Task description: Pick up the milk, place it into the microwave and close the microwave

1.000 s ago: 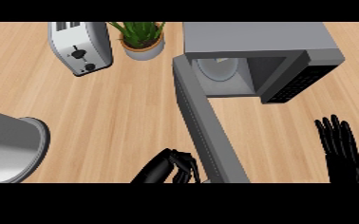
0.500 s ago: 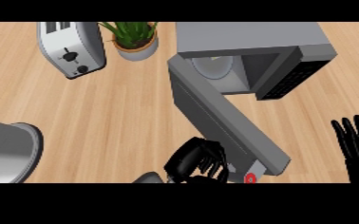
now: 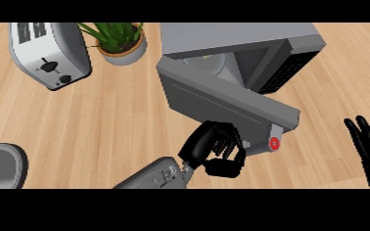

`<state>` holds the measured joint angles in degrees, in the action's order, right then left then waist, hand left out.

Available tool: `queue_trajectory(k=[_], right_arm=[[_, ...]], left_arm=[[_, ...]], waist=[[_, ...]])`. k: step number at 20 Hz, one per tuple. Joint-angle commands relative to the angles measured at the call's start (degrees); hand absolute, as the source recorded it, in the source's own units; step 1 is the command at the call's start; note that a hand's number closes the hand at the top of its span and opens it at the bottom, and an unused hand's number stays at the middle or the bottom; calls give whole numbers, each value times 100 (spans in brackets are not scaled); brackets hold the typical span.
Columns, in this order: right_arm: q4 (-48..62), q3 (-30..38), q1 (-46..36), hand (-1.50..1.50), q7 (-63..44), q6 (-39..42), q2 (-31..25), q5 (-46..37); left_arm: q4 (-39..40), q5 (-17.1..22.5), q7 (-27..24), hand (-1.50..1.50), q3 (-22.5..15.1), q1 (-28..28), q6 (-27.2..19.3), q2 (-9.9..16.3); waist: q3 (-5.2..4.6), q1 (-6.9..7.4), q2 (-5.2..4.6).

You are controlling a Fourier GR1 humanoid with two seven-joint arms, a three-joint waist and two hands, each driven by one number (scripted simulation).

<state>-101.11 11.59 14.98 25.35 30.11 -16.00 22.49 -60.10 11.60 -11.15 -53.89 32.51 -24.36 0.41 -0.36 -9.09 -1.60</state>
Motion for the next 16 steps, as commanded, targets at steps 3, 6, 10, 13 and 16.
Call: queue_trajectory(k=[3,6,10,13,16], right_arm=[[-238,210,-201,-150,-106,12,-248,175],[-273,106,-219,-150,-167,129,-201,393],[-327,99,-390,-150,-301,155,-281,586],[-352,188,-449,-150,-381,225,-433,743],[-326,118,-554,-150,-448,251,-432,847]], left_arm=[[-206,773,-749,-150,403,326,-723,-40],[-20,1017,-941,-150,463,568,-861,-40],[222,1324,-1027,-150,646,1019,-943,-41],[350,1518,-1159,-150,632,1148,-1105,-41],[523,1686,-1248,-150,665,1390,-1149,-41]], waist=[[-33,-334,-77],[-17,-484,-116],[-11,-622,-185],[-7,-788,-211],[3,-859,-260]])
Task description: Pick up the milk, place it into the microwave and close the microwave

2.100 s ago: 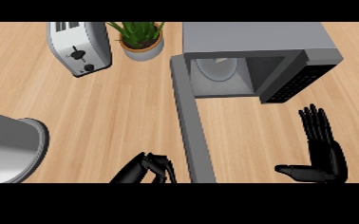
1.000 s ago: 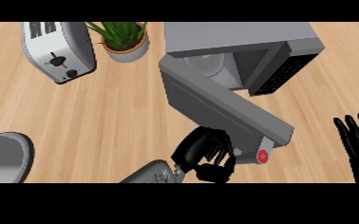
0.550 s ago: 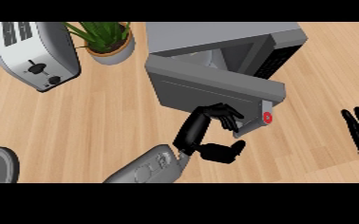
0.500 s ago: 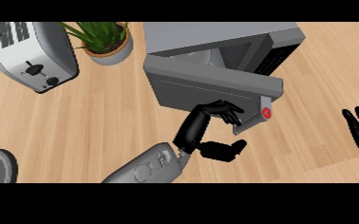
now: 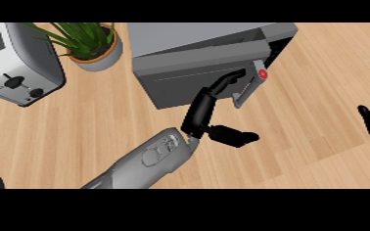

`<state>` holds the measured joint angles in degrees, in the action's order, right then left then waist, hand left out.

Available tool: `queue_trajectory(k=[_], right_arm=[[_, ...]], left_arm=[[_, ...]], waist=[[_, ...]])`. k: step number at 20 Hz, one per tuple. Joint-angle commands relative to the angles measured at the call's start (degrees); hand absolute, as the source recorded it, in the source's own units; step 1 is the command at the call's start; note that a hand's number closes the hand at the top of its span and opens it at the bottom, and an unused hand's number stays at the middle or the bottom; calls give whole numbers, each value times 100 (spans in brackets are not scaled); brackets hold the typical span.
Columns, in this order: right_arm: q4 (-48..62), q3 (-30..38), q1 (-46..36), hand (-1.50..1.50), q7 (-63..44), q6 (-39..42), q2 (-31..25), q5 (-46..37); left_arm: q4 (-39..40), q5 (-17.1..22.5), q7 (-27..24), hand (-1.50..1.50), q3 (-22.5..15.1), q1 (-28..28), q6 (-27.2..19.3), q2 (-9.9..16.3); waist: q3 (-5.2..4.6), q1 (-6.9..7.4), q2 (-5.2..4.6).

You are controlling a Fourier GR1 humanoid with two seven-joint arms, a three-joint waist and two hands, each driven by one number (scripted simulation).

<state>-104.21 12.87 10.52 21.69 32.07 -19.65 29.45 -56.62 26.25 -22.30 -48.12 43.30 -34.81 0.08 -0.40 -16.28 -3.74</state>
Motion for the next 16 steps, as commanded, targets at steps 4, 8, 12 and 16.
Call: queue_trajectory(k=[4,8,12,16], right_arm=[[-4,-28,-307,-150,-210,117,-180,368],[46,-46,-431,-150,-294,206,-264,573],[68,-50,-587,-150,-398,239,-377,703],[97,-7,-655,-150,-473,298,-492,876]], left_arm=[[348,497,-235,-150,110,513,-179,-8],[555,682,-343,-150,154,751,-238,-8],[662,850,-490,-150,142,869,-282,-7],[776,995,-626,-150,100,914,-350,-5]], waist=[[8,-188,-83],[19,-291,-116],[15,-356,-152],[25,-447,-157]])
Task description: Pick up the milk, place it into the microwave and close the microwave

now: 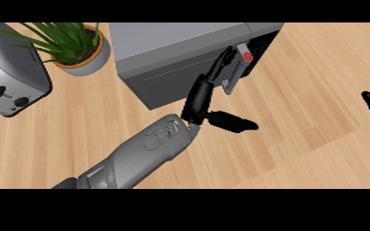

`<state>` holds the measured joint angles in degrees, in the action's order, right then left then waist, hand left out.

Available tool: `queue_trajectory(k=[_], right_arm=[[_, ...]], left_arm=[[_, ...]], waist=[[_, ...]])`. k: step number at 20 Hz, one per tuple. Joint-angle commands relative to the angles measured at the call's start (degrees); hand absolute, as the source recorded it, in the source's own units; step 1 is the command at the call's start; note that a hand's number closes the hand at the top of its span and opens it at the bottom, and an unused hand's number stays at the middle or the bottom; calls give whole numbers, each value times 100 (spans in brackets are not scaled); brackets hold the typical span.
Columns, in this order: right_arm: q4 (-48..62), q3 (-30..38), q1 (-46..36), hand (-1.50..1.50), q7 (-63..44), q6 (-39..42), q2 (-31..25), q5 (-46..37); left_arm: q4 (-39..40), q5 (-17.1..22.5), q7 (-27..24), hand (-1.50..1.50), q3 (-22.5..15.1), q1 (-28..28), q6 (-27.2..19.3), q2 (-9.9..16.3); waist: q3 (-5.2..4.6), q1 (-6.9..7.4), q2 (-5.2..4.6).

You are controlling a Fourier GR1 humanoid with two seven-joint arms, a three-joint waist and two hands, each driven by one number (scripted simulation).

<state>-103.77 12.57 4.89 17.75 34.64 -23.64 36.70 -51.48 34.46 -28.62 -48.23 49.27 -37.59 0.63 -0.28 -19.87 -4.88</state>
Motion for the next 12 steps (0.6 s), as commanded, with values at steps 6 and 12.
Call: queue_trajectory(k=[6,12], right_arm=[[54,65,-222,-150,-224,3,-232,284],[77,101,-350,-150,-347,-57,-325,440]], left_arm=[[388,377,-221,-150,53,367,-131,-59],[446,566,-453,-150,-22,402,-184,-59]], waist=[[11,-140,-34],[6,-217,-40]])
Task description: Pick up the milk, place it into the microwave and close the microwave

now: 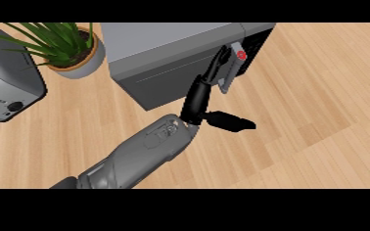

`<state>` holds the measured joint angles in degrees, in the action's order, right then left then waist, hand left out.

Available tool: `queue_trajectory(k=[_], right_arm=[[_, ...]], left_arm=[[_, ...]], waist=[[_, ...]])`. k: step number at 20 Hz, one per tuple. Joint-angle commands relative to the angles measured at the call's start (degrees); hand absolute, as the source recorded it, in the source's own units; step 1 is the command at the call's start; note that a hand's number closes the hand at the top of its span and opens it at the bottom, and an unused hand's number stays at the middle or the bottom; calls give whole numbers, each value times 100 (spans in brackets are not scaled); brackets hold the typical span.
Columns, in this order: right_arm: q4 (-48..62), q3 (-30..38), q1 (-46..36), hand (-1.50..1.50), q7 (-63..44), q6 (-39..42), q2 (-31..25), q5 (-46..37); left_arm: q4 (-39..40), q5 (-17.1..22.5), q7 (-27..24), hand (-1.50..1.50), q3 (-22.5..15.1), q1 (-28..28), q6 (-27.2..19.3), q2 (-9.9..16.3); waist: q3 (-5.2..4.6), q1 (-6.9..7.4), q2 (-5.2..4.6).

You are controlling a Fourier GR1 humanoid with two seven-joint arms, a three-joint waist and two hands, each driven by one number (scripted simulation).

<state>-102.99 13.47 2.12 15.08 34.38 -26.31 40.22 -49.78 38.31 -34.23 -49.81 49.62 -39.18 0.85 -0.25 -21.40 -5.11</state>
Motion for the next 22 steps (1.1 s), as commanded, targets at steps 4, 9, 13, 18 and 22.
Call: queue_trajectory(k=[4,9,13,18,22], right_arm=[[99,52,-166,-150,-146,8,-165,207],[88,110,-165,-150,-220,50,-278,343],[128,102,-279,-150,-286,50,-335,458],[162,97,-349,-150,-395,72,-445,566],[202,73,-348,-150,-452,61,-450,651]], left_arm=[[317,318,11,-150,103,417,-40,-81],[423,489,-121,-150,93,444,-48,-81],[461,592,-231,-150,12,454,-63,-82],[526,728,-322,-150,-58,522,-27,-83],[582,856,-405,-150,-81,530,-21,-83]], waist=[[14,-83,-55],[15,-158,-21],[15,-139,-41],[13,-155,-49],[16,-149,-44]])
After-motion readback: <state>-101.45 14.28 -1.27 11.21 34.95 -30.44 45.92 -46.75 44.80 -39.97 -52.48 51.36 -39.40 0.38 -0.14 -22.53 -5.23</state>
